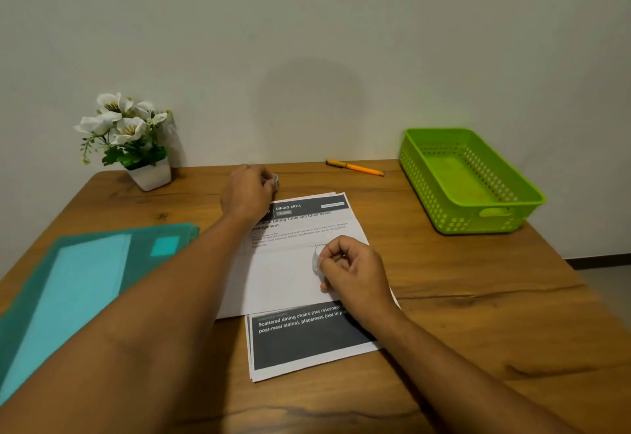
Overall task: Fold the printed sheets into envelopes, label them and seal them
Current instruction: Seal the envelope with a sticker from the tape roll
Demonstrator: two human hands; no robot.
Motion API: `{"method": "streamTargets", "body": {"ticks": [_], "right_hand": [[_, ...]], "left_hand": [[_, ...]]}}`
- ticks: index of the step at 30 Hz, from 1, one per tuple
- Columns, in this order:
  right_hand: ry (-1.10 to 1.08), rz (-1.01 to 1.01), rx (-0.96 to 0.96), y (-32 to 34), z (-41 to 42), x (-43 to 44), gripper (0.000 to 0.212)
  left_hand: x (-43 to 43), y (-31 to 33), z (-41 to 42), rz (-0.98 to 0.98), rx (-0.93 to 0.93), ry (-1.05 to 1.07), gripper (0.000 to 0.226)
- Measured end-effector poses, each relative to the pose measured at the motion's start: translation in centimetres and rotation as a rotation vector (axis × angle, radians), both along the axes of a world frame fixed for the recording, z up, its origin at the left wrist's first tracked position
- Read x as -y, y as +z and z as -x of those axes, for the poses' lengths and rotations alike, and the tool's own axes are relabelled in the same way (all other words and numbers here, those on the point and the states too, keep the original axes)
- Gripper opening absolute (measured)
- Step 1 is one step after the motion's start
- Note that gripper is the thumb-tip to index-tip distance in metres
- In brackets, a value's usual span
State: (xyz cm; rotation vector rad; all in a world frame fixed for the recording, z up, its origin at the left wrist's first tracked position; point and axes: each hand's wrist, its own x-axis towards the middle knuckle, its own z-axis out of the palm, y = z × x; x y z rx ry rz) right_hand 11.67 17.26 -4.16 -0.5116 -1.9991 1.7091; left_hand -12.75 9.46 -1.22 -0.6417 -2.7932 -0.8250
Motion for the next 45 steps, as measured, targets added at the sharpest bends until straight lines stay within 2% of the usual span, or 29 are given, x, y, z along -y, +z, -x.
{"method": "streamTargets", "body": {"ticks": [4,7,11,17,26,30,35,39,45], "right_hand": [[-0.002,0.018,-0.001,0.0,0.0,-0.1,0.013],[-0.017,0.080,-0.025,0.0,0.3,-0.1,0.006],[-0.034,0.131,-0.069,-0.1,0.4,-0.2,0.004],[-0.035,0.097,-0.091,0.1,0.1,-0.2,0.008],[0.025,0.087,-0.065,0.1,0.0,0.0,0.005],[0.038,0.055,-0.055,0.2,0.0,0.0,0.010],[0.028,0.054,-0.053,0.2,0.1,-0.1,0.013],[-0.039,0.060,-0.076,0.2,0.0,0.0,0.004],[-0.073,0.067,-0.067,-0.1,0.3,0.0,0.014]], "left_hand": [[0.0,0.3,-1.0,-0.120,-0.009,0.004,0.034],[0.0,1.1,-4.5,-0.278,-0.017,-0.072,0.027],[1.6,0.7,-10.9,-0.376,0.089,-0.323,0.008],[5.0,-1.9,-15.5,-0.358,0.168,-0.362,0.011],[5.9,-2.7,-16.0,-0.368,0.190,-0.390,0.017],[5.9,-2.8,-16.1,-0.391,0.202,-0.373,0.027],[5.8,-2.9,-15.9,-0.404,0.205,-0.328,0.013],[5.8,-2.8,-15.8,-0.414,0.224,-0.305,0.018],[5.8,-2.9,-15.8,-0.418,0.228,-0.304,0.019]]}}
